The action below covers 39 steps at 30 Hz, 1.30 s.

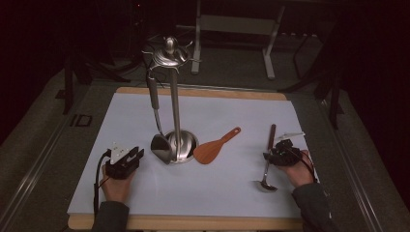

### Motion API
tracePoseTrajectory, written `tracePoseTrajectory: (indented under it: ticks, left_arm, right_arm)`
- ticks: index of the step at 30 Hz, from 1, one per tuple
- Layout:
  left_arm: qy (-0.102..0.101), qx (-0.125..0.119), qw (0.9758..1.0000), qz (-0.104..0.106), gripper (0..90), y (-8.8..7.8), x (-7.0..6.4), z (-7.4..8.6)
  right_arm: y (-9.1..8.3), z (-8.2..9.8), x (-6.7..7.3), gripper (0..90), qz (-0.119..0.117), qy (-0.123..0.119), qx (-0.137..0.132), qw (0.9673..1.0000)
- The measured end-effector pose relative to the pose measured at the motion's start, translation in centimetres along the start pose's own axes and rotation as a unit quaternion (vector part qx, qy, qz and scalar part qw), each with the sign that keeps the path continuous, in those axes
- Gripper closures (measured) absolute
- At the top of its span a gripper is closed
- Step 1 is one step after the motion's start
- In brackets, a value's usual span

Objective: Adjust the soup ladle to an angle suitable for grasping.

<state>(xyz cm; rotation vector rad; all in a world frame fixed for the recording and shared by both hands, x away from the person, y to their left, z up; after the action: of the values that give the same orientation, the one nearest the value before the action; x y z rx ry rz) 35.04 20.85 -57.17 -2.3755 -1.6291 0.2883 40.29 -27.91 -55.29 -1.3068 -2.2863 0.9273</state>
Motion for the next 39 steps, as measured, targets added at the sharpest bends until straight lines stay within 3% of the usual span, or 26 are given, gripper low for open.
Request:
tracePoseTrajectory:
  ticks: [2,4,9,15,16,18,23,24,30,35,39]
  left_arm:
    - [0.000,0.000,1.0000,0.000,71.8,0.0,0.0,0.0]
    - [0.000,0.000,1.0000,0.000,71.8,0.0,0.0,0.0]
    - [-0.002,-0.001,1.0000,0.001,71.5,0.0,0.0,0.0]
    - [-0.002,-0.001,1.0000,0.002,71.5,0.0,0.0,0.0]
    - [-0.003,-0.001,1.0000,0.002,71.5,0.0,0.1,0.0]
    - [-0.004,-0.001,1.0000,0.001,71.5,0.0,0.1,0.0]
    - [-0.003,-0.001,1.0000,0.001,71.5,0.0,0.1,0.0]
    - [-0.002,-0.001,1.0000,0.001,71.3,0.0,0.0,0.0]
    - [-0.003,0.000,1.0000,0.001,70.9,0.0,0.1,0.0]
    - [-0.002,-0.001,1.0000,0.001,70.9,0.0,0.0,0.0]
    - [-0.002,-0.001,1.0000,0.001,70.9,0.0,0.0,0.0]
  right_arm:
    - [0.8,-1.0,-1.3,51.5,0.033,0.033,-0.007,0.9989]
    - [1.1,-1.2,-1.5,49.9,0.037,0.040,-0.009,0.9985]
    - [2.7,-2.2,-2.7,49.5,0.080,0.087,0.001,0.9930]
    - [3.9,-2.1,-2.9,52.6,0.103,0.108,0.027,0.9884]
    - [4.2,-1.7,-3.1,54.3,0.108,0.116,0.041,0.9866]
    - [4.4,-1.5,-3.1,57.5,0.108,0.116,0.045,0.9863]
    - [4.3,-1.4,-3.1,57.6,0.099,0.108,0.046,0.9881]
    - [4.3,-1.4,-2.8,58.0,0.088,0.096,0.046,0.9905]
    - [4.1,-1.2,-1.7,60.5,0.055,0.064,0.035,0.9958]
    - [3.7,-0.9,-0.9,62.6,0.029,0.042,0.045,0.9977]
    - [3.3,-0.7,0.0,64.4,-0.004,0.006,0.059,0.9983]
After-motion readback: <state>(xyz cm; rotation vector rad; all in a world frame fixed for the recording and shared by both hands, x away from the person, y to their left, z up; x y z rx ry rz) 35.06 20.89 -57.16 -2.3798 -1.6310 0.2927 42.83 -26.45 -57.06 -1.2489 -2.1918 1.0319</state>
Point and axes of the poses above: each handheld gripper's, and its own axes: y roughly forward along the jaws, z roughly out of its underside, x roughly to its left, the point moved 7 cm from there along y, roughly forward along the jaws, and after that the axes turned 10 degrees about -x, right-handed, at the moved point
